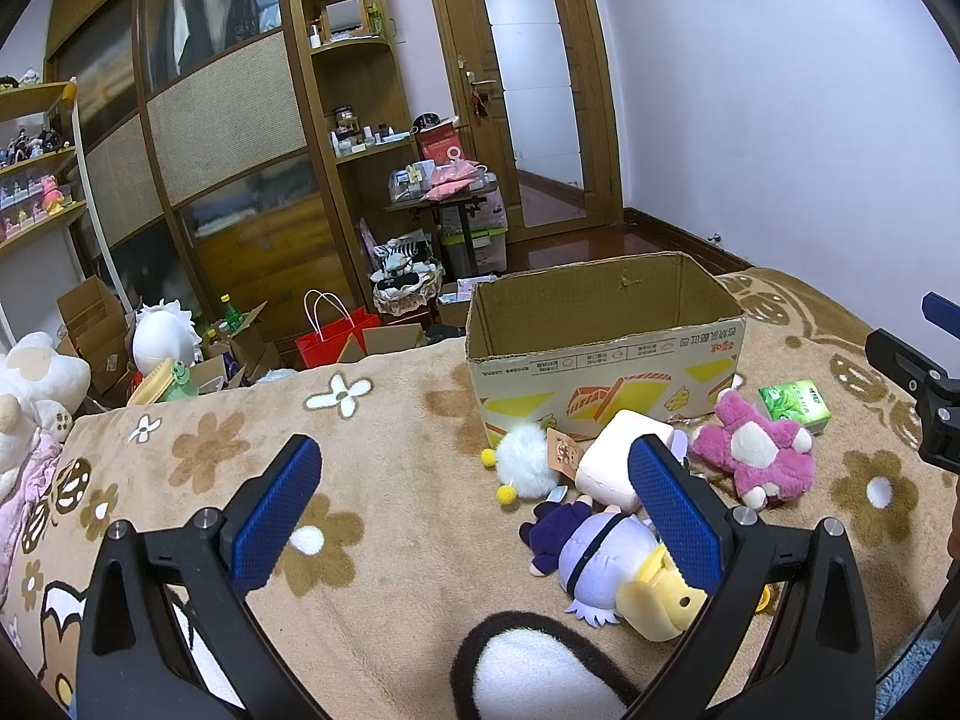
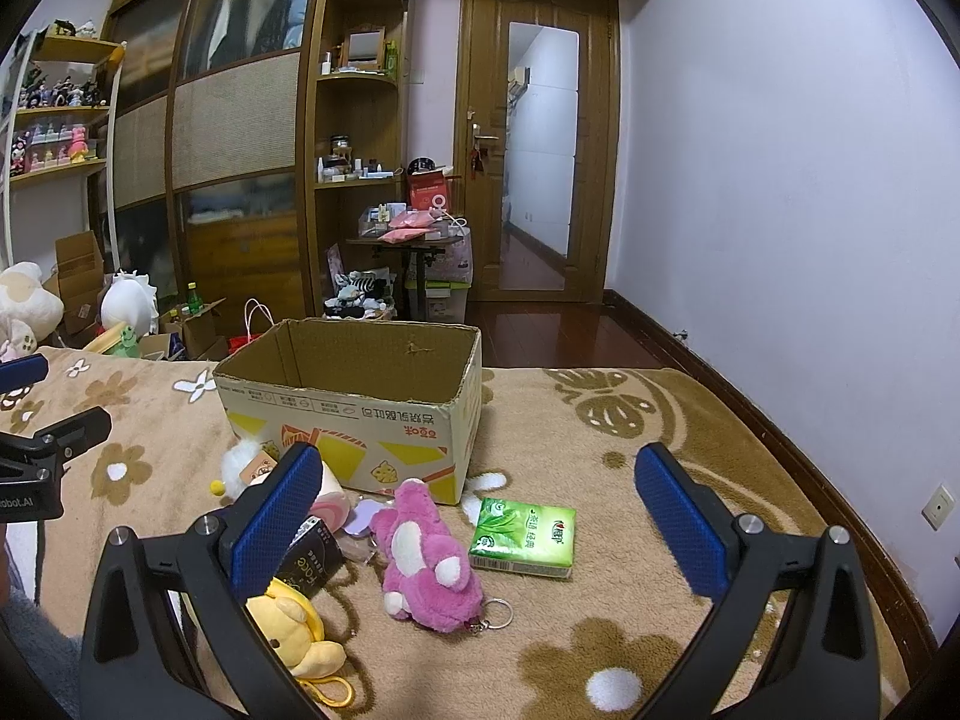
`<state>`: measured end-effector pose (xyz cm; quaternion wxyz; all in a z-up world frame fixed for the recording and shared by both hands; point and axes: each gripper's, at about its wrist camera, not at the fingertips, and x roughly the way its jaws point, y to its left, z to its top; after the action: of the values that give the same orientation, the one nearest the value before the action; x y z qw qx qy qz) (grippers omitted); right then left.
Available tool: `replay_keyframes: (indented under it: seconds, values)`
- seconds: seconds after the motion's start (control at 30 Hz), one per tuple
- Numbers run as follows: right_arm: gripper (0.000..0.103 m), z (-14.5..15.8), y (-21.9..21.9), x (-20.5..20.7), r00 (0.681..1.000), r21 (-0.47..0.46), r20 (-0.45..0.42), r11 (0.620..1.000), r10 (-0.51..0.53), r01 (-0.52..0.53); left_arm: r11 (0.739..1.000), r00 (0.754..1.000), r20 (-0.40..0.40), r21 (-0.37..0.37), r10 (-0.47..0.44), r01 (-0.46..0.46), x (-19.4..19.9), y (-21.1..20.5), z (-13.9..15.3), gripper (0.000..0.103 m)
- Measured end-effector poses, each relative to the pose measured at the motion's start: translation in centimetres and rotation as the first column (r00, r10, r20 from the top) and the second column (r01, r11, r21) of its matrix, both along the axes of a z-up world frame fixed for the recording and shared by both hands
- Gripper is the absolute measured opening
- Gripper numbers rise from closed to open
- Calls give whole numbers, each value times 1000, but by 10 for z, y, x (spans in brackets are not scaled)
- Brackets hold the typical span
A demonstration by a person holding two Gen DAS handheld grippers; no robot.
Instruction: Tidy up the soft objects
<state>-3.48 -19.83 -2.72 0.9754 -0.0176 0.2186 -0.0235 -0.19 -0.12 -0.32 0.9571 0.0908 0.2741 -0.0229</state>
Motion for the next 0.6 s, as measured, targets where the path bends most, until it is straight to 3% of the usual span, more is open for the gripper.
replay_keyframes:
  seconds: [0.6]
  values:
    - [103, 1, -1, 0, 1000, -1, -1, 1000, 0, 0, 1000, 1000, -1, 3, 0, 0, 0, 0, 1, 101]
